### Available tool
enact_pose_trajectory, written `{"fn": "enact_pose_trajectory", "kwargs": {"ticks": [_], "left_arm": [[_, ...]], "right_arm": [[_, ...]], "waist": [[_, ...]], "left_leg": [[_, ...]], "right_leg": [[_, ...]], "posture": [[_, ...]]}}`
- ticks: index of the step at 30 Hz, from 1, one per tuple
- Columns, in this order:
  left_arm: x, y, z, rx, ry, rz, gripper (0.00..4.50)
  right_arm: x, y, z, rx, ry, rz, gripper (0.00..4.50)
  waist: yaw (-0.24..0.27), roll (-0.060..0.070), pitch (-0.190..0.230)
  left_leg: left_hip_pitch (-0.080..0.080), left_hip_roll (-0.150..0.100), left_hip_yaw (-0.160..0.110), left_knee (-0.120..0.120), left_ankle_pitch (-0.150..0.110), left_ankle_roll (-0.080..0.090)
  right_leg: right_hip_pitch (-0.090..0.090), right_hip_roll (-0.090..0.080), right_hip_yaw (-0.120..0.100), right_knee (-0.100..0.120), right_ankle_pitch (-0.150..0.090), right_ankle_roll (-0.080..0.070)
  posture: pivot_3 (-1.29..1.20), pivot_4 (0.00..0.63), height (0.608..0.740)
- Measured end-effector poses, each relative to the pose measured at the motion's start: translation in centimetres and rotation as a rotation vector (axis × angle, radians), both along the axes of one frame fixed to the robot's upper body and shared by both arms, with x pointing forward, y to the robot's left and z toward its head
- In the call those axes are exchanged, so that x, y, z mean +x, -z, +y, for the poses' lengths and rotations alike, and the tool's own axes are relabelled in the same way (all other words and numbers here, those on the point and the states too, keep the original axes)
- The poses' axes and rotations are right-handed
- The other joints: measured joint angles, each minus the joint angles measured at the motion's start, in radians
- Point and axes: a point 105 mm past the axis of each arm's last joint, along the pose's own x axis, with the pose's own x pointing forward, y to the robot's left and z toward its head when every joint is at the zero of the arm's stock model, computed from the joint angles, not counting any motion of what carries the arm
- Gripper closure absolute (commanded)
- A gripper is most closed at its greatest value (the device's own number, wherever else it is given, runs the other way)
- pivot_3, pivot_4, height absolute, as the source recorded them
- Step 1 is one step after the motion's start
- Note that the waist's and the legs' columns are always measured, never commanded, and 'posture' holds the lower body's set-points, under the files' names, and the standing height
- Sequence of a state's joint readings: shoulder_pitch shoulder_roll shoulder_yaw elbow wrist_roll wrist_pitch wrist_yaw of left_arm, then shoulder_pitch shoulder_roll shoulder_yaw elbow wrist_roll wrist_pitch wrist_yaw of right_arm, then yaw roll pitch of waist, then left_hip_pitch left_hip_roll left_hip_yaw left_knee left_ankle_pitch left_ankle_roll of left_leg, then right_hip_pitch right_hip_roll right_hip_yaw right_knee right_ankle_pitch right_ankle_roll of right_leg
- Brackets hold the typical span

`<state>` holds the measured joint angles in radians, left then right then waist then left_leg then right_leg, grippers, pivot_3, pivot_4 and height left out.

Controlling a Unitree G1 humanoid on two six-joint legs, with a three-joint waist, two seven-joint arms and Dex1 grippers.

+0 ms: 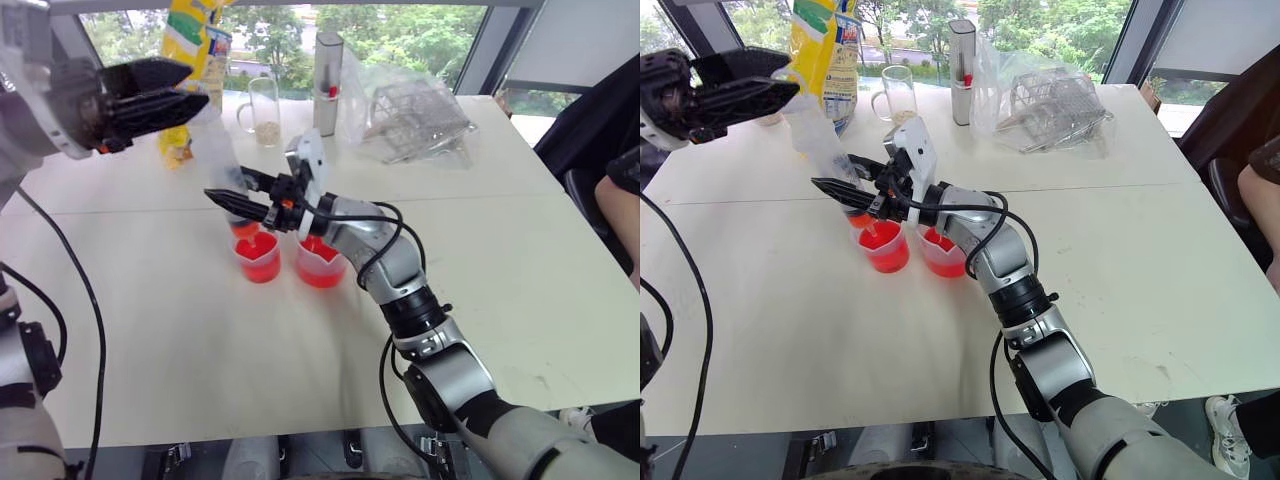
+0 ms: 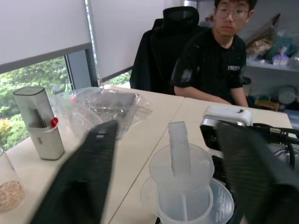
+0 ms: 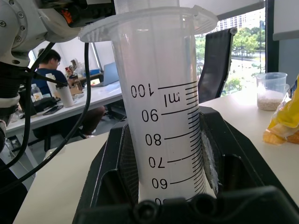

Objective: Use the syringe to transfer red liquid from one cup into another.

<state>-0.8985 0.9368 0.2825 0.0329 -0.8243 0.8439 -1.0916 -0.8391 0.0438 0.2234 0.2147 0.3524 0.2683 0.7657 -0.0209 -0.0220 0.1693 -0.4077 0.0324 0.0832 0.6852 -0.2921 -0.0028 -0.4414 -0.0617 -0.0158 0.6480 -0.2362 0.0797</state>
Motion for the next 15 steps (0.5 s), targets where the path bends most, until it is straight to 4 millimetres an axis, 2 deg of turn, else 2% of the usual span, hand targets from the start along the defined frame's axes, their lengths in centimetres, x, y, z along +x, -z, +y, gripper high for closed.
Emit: {"fn": "enact_pose_trajectory", "kwargs": {"ticks": [2, 3, 15], "left_arm": [[0.0, 0.1, -0.1, -0.002, 0.012, 0.004, 4.11], [-0.1, 0.2, -0.2, -0.001, 0.025, 0.007, 4.45], [0.1, 1.1, -0.7, 0.053, 0.032, -0.017, 4.45]], "right_arm": [[0.0, 0.0, 0.0, -0.002, 0.005, -0.003, 3.08], [0.1, 0.0, 0.0, -0.003, 0.010, -0.002, 3.08], [0.3, 0.7, -0.1, -0.019, 0.025, 0.028, 3.08]], "waist": [[0.000, 0.000, 0.000], [0.000, 0.000, 0.000], [0.000, 0.000, 0.000]], "left_leg": [[0.000, 0.000, 0.000, 0.000, 0.000, 0.000], [0.000, 0.000, 0.000, 0.000, 0.000, 0.000], [0.000, 0.000, 0.000, 0.000, 0.000, 0.000]], "right_leg": [[0.000, 0.000, 0.000, 0.000, 0.000, 0.000], [0.000, 0.000, 0.000, 0.000, 0.000, 0.000], [0.000, 0.000, 0.000, 0.000, 0.000, 0.000]], "posture": [[0.00, 0.150, 0.740], [0.00, 0.150, 0.740], [0.00, 0.150, 0.740]]}}
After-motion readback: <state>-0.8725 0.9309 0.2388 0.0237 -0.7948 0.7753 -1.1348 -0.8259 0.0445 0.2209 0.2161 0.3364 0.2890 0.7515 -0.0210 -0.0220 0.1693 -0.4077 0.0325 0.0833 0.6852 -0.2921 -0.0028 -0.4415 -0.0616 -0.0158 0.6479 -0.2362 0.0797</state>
